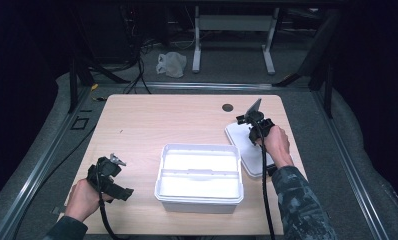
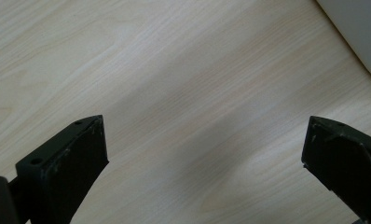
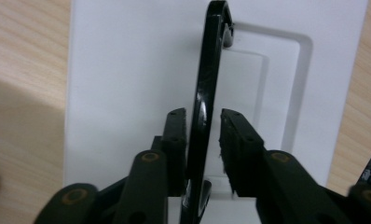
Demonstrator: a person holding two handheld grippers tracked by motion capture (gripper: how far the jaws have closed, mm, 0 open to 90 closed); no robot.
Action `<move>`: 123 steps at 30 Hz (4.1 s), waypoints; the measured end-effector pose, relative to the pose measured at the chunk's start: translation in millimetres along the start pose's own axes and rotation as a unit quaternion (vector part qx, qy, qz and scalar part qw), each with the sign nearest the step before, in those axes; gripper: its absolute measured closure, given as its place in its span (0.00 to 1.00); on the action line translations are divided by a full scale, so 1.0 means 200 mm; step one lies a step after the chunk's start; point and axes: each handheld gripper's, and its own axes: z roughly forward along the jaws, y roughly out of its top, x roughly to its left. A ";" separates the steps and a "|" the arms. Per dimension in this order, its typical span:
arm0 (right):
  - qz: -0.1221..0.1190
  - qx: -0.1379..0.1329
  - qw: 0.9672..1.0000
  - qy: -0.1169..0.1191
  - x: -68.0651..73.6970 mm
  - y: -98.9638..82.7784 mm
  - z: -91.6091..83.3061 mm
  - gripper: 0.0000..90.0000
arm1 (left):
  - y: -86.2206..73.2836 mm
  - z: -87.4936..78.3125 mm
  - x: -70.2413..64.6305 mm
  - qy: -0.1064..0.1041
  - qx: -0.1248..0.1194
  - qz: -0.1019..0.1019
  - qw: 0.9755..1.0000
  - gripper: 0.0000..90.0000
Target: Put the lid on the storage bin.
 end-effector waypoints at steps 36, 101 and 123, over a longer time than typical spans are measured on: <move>-0.075 -0.072 0.994 0.024 -0.28 -0.22 -0.54 0.94 | -0.02 0.03 0.02 -0.001 0.011 -0.001 1.000 0.00; -0.491 -0.103 0.854 0.137 0.95 -0.18 -0.81 0.94 | -0.03 0.07 0.04 -0.017 0.033 0.004 0.999 0.00; -0.407 -0.154 0.888 0.149 0.83 -0.30 -0.89 0.17 | -0.03 0.08 0.05 -0.017 0.033 0.005 0.999 0.00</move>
